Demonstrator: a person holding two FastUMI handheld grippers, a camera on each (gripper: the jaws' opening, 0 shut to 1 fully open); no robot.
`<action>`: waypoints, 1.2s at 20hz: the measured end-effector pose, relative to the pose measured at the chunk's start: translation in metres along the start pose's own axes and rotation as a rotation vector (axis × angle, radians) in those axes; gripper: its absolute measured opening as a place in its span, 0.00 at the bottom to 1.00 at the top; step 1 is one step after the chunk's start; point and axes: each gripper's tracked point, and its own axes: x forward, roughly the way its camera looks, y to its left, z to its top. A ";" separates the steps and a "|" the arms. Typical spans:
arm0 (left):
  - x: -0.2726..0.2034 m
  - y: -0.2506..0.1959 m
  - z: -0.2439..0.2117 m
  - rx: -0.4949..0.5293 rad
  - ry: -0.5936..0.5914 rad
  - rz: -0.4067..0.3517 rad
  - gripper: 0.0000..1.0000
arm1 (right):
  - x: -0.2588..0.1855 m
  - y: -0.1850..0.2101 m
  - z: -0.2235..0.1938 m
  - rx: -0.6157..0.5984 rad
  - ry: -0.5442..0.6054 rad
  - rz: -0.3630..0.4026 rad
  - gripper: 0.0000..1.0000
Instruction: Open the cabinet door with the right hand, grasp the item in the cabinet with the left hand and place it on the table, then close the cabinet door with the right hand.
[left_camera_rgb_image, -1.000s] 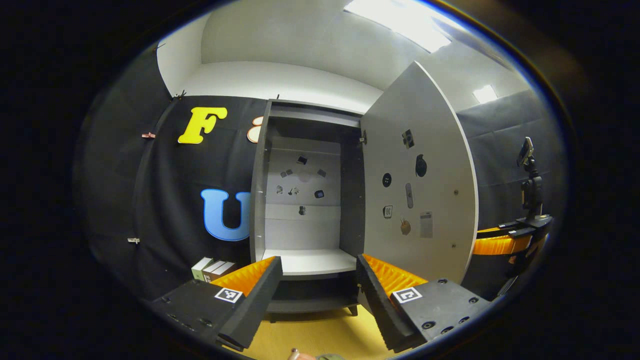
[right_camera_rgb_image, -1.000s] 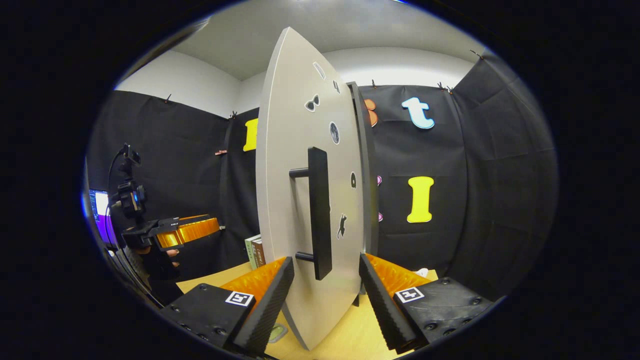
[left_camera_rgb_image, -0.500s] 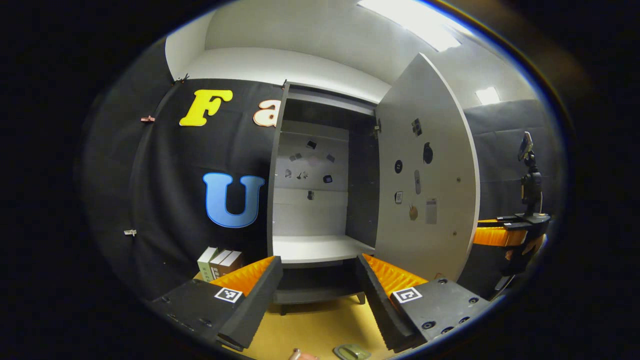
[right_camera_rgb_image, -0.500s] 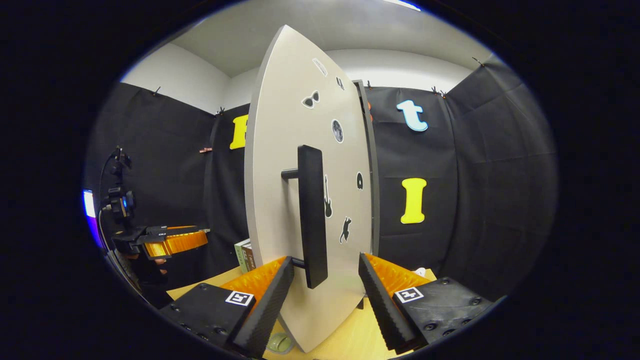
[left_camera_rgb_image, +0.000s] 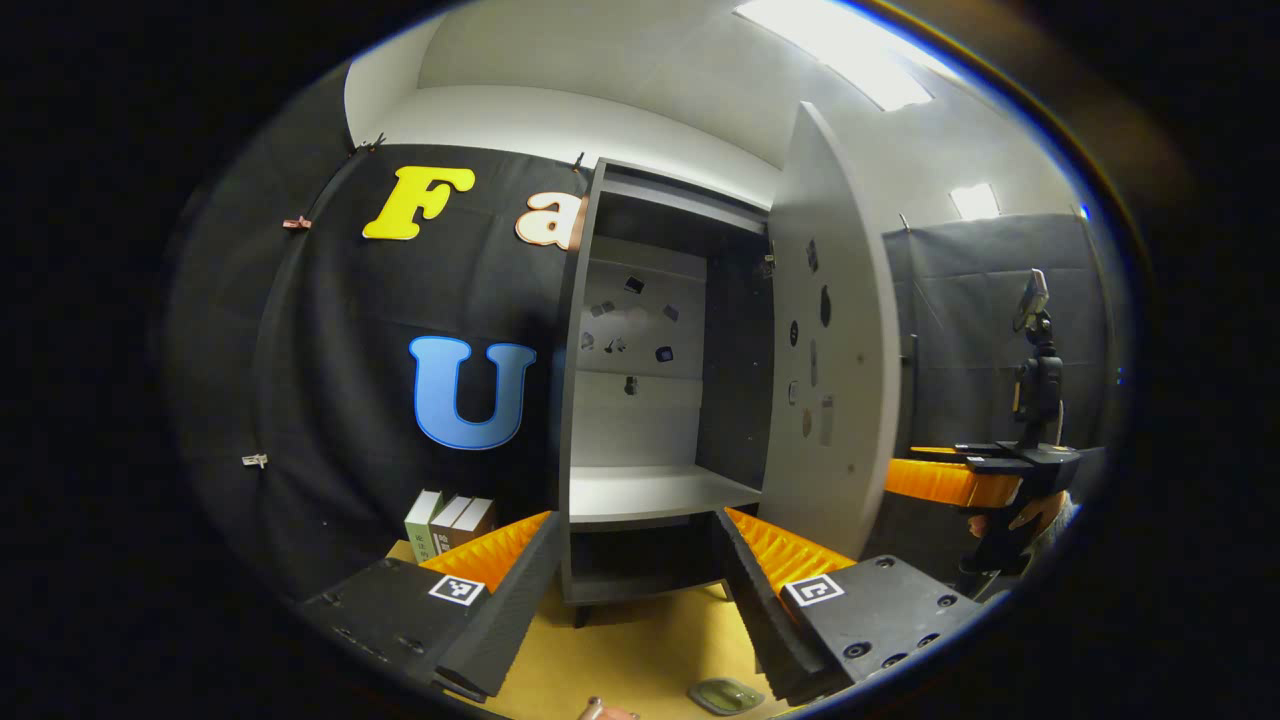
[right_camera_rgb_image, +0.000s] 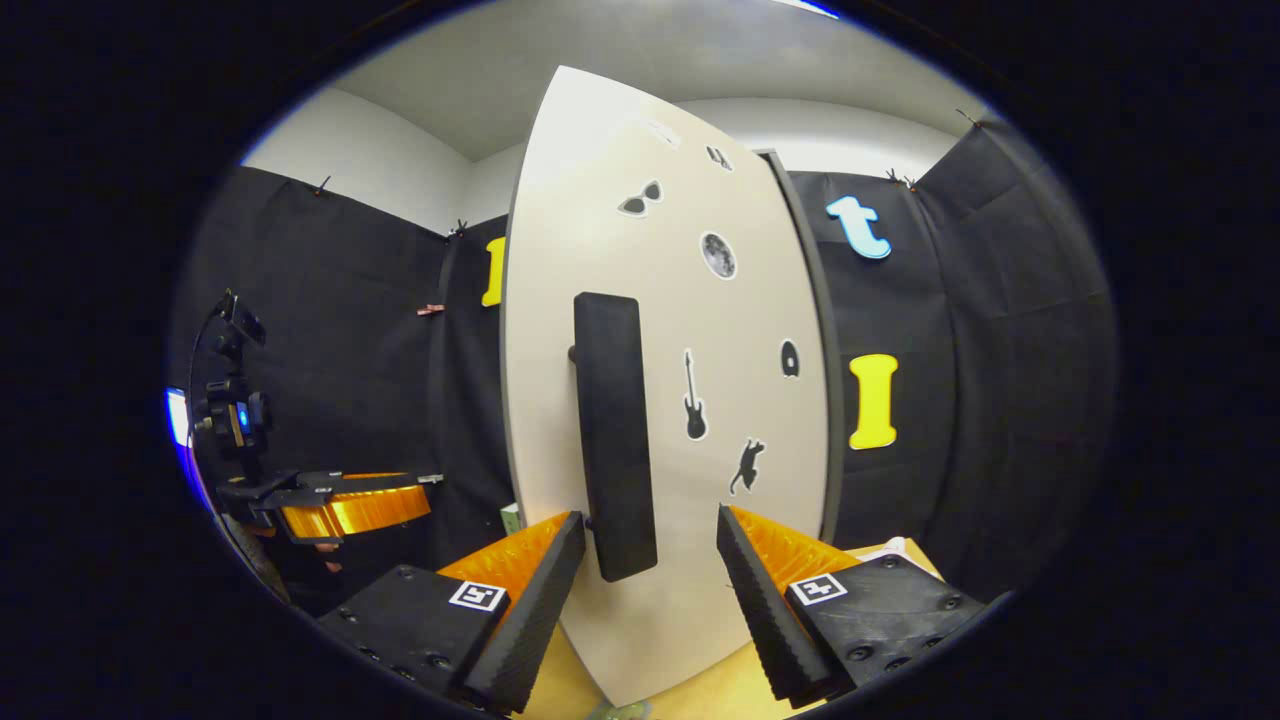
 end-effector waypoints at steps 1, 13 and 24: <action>-0.001 0.000 0.002 -0.002 -0.001 -0.004 0.93 | 0.000 0.006 0.007 -0.016 -0.012 0.015 0.87; 0.009 -0.036 0.006 0.018 -0.004 0.005 0.93 | -0.027 -0.058 0.018 -0.110 -0.041 -0.207 0.97; 0.013 -0.056 0.004 0.013 -0.002 0.043 0.95 | -0.037 -0.074 0.031 -0.106 -0.055 -0.212 0.97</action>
